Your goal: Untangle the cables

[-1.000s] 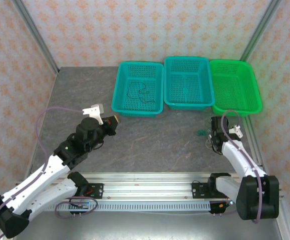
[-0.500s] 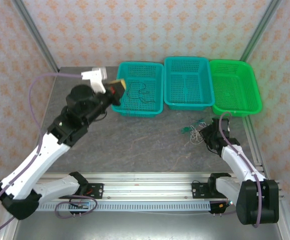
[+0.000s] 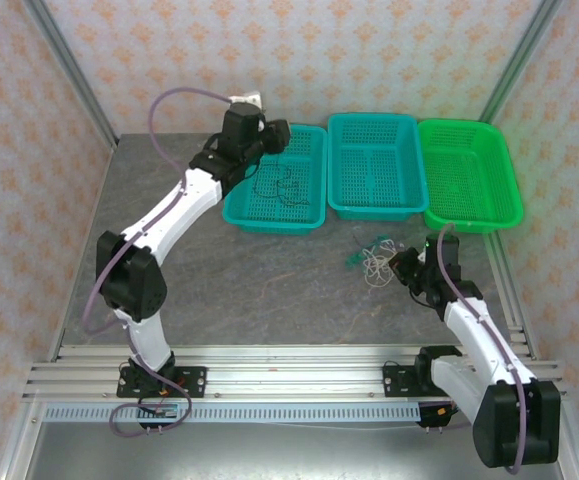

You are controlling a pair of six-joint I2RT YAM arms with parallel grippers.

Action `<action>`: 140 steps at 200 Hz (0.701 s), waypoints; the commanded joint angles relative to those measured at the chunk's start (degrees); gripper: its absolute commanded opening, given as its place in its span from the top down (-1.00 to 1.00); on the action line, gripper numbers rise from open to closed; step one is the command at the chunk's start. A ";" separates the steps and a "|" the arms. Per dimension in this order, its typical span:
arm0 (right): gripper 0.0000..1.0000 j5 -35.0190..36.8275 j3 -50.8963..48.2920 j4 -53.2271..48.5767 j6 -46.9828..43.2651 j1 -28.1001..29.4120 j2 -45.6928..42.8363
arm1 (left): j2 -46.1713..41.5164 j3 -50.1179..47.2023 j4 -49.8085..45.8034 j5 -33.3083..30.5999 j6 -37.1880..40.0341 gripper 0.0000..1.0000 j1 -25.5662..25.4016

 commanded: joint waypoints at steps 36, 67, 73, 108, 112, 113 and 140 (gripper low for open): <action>1.00 -10.79 6.04 1.62 -11.20 6.75 -3.32 | -18.02 -12.29 7.17 12.25 -4.78 -0.46 0.68; 1.00 -13.01 9.80 2.45 -16.46 12.17 -0.62 | -29.37 -17.62 0.07 17.83 3.64 -0.67 -2.76; 1.00 -13.79 10.51 2.90 -17.23 13.18 0.38 | -31.44 -18.61 -2.05 17.58 5.91 -0.73 -3.83; 1.00 -16.61 14.59 5.86 -19.34 18.43 6.53 | -42.45 -29.48 -7.29 19.15 12.68 -0.71 -9.68; 1.00 -16.99 14.96 6.15 -19.45 18.87 7.13 | -43.61 -31.33 -7.17 19.85 13.69 -0.69 -10.19; 1.00 -17.05 15.09 6.20 -19.47 18.92 7.26 | -43.99 -31.60 -7.15 19.97 13.93 -0.69 -10.30; 1.00 -17.29 17.42 6.30 -19.92 20.38 10.13 | -50.13 -43.51 -6.76 23.35 21.30 -0.66 -11.38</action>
